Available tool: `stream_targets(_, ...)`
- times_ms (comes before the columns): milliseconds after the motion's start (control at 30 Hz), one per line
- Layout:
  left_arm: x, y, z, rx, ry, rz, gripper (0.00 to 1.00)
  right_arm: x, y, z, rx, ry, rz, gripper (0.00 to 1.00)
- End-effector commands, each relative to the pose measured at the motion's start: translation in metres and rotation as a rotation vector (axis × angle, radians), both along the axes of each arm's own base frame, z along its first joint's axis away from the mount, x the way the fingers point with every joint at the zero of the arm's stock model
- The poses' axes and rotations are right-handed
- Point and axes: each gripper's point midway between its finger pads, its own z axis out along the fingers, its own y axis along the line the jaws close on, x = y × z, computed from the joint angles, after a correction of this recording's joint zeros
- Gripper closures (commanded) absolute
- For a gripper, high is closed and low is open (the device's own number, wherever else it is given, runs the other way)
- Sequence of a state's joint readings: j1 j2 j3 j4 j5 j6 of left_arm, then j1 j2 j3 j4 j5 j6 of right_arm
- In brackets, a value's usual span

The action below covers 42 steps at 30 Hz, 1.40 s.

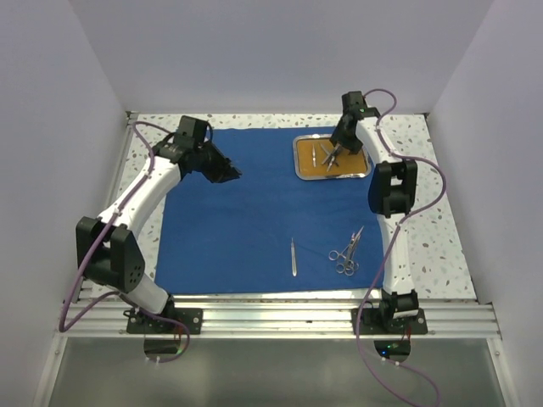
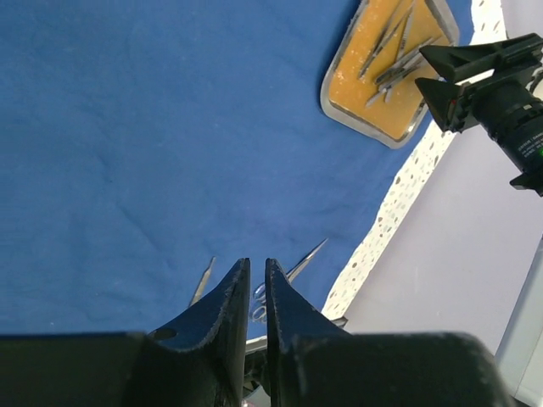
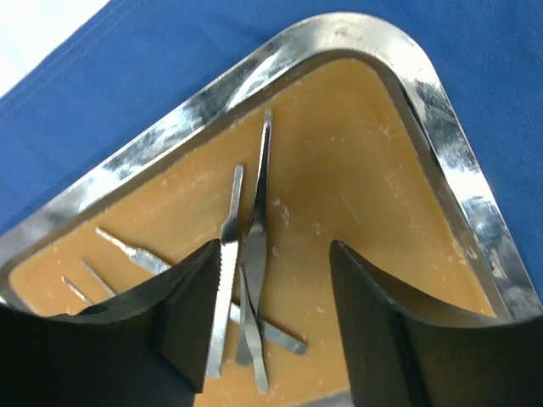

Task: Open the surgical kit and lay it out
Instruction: Pick up the medical item from the container, then place the medical item in the surgical kit.

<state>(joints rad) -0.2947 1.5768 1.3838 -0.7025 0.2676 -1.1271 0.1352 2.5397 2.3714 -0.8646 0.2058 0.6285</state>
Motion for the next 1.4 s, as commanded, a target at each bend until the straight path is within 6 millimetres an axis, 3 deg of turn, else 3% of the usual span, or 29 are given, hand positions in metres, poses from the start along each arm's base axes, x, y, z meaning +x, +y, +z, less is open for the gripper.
stream_targets(0,0.004,0.007,0.011,-0.002,-0.025,-0.035,0.84,0.021,-0.007,0.007,-0.035,-0.074,-0.039,0.44)
stream_targets(33,0.006,0.011,0.008,0.001,-0.018,-0.029,0.84,0.022,-0.009,0.005,-0.044,-0.073,-0.045,0.47)
stream_targets(267,0.008,0.026,0.001,0.020,-0.001,-0.003,0.85,0.029,-0.009,-0.006,-0.049,-0.084,-0.068,0.93)
stream_targets(367,0.010,0.030,-0.002,0.023,0.007,0.005,0.86,0.030,-0.010,0.000,-0.048,-0.095,-0.069,0.99)
stream_targets(500,0.011,0.029,-0.006,0.019,0.014,0.003,0.87,0.032,-0.009,0.020,-0.048,-0.127,-0.060,1.00)
stream_targets(600,0.013,0.028,-0.008,0.014,0.015,-0.003,0.88,0.038,-0.009,0.051,-0.040,-0.194,-0.056,1.00)
stream_targets(633,0.013,0.027,-0.008,0.013,0.015,-0.004,0.88,0.040,-0.008,0.071,-0.032,-0.234,-0.053,1.00)
stream_targets(733,0.016,0.026,-0.008,0.009,0.008,-0.011,0.89,0.048,-0.001,0.103,0.007,-0.325,-0.034,1.00)
stream_targets(767,0.016,0.026,-0.008,0.009,0.005,-0.012,0.90,0.048,0.000,0.125,0.016,-0.370,-0.031,1.00)
stream_targets(900,0.019,0.025,-0.006,0.012,-0.017,-0.025,0.91,0.053,0.005,0.174,0.051,-0.481,-0.019,1.00)
stream_targets(1100,0.028,0.032,0.003,0.075,-0.087,-0.047,0.90,0.041,0.022,0.218,0.113,-0.542,0.017,1.00)
stream_targets(1200,0.037,0.044,0.015,0.163,-0.153,-0.055,0.87,0.025,0.059,0.222,0.189,-0.516,0.095,1.00)
stream_targets(1233,0.037,0.049,0.016,0.197,-0.158,-0.055,0.84,0.015,0.088,0.222,0.210,-0.500,0.152,1.00)
stream_targets(1300,0.047,0.066,0.032,0.295,-0.217,-0.040,0.76,-0.008,0.127,0.212,0.223,-0.438,0.250,1.00)
stream_targets(1333,0.049,0.072,0.037,0.324,-0.235,-0.040,0.62,-0.028,0.167,0.206,0.242,-0.410,0.330,1.00)
stream_targets(1367,0.053,0.077,0.048,0.358,-0.278,-0.059,0.52,-0.042,0.185,0.201,0.259,-0.387,0.362,1.00)
